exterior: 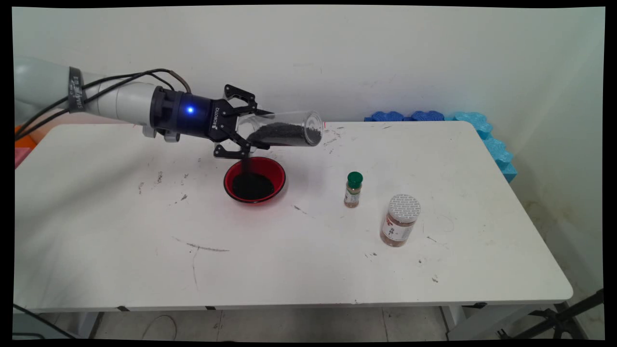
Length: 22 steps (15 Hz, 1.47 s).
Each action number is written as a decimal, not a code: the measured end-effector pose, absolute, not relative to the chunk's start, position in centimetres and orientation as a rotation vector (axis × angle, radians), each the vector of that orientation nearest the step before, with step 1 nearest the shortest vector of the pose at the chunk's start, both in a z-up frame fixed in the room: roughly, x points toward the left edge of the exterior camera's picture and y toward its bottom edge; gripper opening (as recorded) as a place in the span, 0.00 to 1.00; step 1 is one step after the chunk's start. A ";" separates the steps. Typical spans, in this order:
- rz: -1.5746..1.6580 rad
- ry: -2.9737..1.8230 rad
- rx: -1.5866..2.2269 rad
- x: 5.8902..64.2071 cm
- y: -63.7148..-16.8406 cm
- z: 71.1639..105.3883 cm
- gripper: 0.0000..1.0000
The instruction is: Pour the black seasoning powder in the red bowl
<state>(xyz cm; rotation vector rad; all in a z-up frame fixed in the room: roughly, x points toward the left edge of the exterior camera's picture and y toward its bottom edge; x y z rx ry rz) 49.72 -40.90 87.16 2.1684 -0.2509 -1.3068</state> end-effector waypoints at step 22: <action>-1.124 -0.673 2.030 49.1 -41.3 87.3 0.00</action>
